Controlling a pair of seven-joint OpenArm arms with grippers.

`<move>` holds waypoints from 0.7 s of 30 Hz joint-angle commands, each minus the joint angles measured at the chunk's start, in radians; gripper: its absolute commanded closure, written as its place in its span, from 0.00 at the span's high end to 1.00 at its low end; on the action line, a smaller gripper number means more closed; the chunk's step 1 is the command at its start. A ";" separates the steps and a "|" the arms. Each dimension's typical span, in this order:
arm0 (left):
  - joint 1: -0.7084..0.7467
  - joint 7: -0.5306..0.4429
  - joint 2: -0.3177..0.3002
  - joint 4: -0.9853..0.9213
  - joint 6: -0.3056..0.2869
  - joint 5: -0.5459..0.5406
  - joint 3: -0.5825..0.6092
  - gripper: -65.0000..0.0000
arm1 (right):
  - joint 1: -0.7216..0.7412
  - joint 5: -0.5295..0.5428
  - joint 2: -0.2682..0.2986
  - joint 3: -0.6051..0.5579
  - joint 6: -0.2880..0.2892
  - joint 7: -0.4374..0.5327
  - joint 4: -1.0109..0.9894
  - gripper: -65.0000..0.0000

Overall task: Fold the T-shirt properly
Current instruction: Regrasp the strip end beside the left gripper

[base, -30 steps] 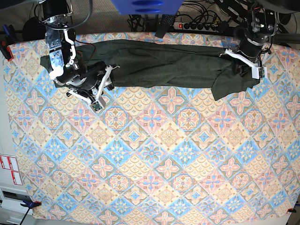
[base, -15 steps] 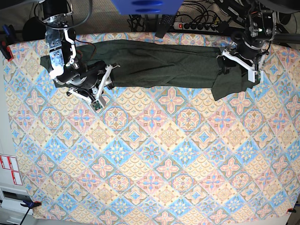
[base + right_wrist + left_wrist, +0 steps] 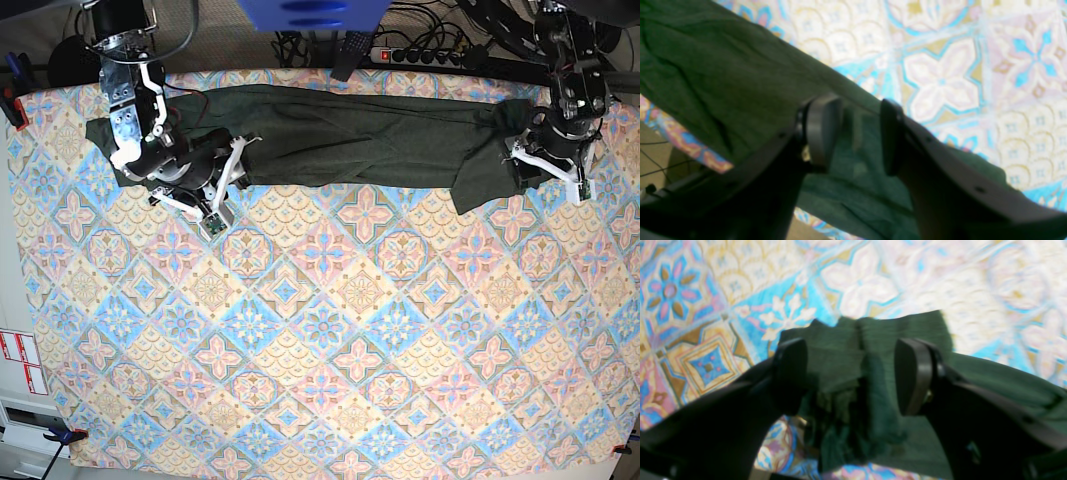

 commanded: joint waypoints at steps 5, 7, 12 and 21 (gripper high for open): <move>-0.079 -0.018 -0.013 -0.100 -0.006 -0.003 0.071 0.63 | 0.009 0.007 0.007 0.003 0.001 0.014 0.017 0.34; -0.105 -0.018 -0.008 -0.126 -0.006 -0.003 0.094 0.63 | 0.009 0.007 0.007 0.003 0.001 0.014 0.017 0.34; -0.138 -0.018 -0.006 -0.143 -0.003 -0.003 0.155 0.62 | 0.004 0.007 0.007 0.003 0.001 0.014 0.017 0.34; -0.141 -0.018 -0.005 -0.143 -0.011 -0.009 0.177 0.20 | 0.003 0.007 0.007 0.003 0.001 0.015 0.019 0.34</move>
